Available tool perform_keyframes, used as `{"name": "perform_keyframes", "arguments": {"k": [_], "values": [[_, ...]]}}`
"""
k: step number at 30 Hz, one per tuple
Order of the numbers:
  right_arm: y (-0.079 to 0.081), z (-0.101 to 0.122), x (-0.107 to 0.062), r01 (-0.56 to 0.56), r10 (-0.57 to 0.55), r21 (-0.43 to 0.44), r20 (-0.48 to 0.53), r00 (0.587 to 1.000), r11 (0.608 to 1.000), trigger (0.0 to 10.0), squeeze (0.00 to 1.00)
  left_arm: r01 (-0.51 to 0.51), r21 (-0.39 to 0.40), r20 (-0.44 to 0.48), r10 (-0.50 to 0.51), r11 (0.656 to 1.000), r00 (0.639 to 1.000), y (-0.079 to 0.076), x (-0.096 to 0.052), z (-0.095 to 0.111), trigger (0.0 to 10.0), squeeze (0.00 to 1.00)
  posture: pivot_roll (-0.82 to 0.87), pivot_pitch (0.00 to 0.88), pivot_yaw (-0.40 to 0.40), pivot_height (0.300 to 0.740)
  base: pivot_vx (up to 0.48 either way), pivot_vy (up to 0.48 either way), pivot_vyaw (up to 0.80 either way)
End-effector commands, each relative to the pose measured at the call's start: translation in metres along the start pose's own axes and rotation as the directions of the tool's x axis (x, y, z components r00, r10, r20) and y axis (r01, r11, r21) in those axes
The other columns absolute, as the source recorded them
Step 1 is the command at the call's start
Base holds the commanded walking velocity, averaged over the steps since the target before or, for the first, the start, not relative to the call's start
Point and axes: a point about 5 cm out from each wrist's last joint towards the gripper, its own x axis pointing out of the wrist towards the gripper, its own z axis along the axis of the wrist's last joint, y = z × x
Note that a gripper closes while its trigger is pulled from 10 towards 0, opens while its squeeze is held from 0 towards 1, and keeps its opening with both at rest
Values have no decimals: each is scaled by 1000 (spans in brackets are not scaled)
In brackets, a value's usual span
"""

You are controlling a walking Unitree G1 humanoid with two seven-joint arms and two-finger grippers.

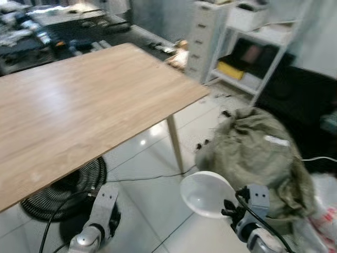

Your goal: Setting the table

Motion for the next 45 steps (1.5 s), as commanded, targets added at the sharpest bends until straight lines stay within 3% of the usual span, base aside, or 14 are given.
{"name": "perform_keyframes", "arguments": {"k": [1,5,7,8,9,13,17,27,45], "values": [[3,-17,1,-10,10,6,-45,999,1000,10000,0,-40,13,-75,41,999,996,9,-7,-31,10000,0,-71,0,30,740,0,0,-788],[10,-26,2,-38,37,-11,-74,997,999,10000,0,-62,-14,-80,61,998,995,10,-8,-36,10000,0,-67,0,24,740,0,0,-788],[12,-31,3,-47,45,-14,-89,995,999,10000,0,-68,-121,-75,60,990,995,7,-7,-34,10000,0,-69,0,23,740,0,0,-781],[12,-31,3,-47,45,-14,-89,995,999,10000,0,-68,-121,-75,60,990,995,7,-7,-34,10000,0,-69,0,23,740,0,0,-781],[11,-32,4,-42,42,-4,-95,995,999,10000,0,-48,-189,-43,40,981,998,-2,-7,-31,10000,0,-65,0,18,740,0,0,-781],[12,-35,5,-50,48,-11,-98,994,999,10000,0,-85,-224,6,89,971,996,-2,-7,-30,10000,0,-60,0,17,740,0,0,-780],[12,-35,6,-50,49,-13,-98,994,999,10000,0,-110,-235,3,114,966,993,1,-6,-31,10000,0,-59,0,17,740,0,0,-775],[9,-36,7,-20,17,-29,-92,996,999,10000,0,-20,-212,47,31,977,998,-9,-3,-25,10000,0,-78,0,27,740,0,0,-770],[7,-36,9,-5,2,-27,-81,997,1000,10000,0,11,-173,59,-1,985,998,-13,1,-23,10000,0,-84,0,36,740,0,0,-767]]}}
